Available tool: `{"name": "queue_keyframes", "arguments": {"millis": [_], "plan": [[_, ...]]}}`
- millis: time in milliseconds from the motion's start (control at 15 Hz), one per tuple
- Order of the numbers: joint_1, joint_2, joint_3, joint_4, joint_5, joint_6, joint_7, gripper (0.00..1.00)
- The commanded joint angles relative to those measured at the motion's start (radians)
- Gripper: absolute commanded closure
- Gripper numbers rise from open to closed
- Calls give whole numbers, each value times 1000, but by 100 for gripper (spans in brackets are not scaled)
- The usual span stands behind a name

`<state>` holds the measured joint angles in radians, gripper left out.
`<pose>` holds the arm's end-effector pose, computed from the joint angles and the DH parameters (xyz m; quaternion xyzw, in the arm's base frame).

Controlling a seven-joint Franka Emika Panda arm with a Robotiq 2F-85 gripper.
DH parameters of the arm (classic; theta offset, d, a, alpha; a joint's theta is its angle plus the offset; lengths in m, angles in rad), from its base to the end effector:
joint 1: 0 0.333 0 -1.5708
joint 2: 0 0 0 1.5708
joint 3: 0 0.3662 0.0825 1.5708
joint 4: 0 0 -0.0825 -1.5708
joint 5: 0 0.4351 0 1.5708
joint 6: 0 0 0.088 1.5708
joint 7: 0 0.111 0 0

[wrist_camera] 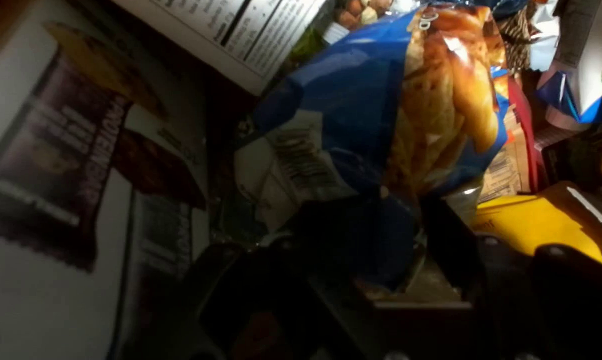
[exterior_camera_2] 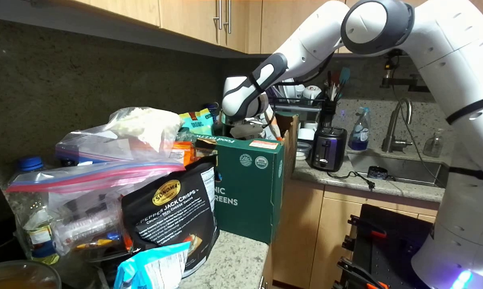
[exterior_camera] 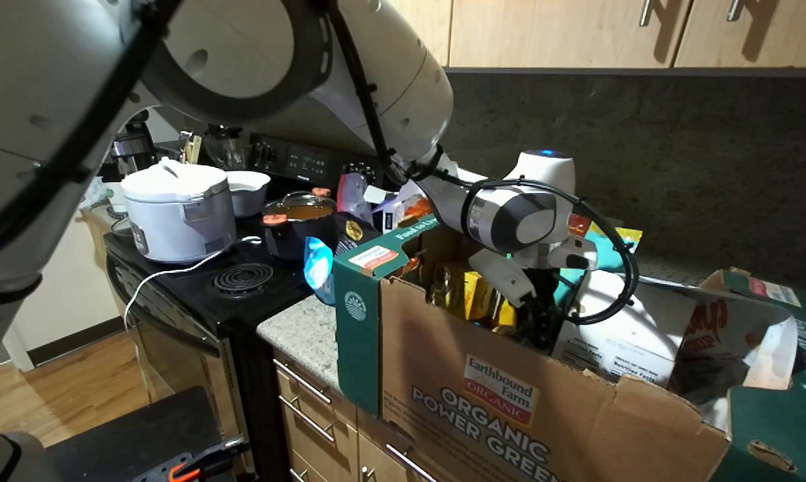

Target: Take the blue wrapper out of the box and put it on the countertop

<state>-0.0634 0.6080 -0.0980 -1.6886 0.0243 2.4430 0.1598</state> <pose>0.7521 -0.1128 0.2642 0.9845 -0.1574 0.0746 0.0188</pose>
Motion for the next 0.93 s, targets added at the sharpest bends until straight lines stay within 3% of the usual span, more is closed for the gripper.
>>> {"name": "queue_keyframes", "arguments": {"millis": [0, 267, 867], "plan": [[43, -18, -41, 8, -50, 23, 75, 73], [68, -79, -56, -10, -86, -8, 122, 100], [99, -200, -69, 3, -176, -119, 156, 99]]}}
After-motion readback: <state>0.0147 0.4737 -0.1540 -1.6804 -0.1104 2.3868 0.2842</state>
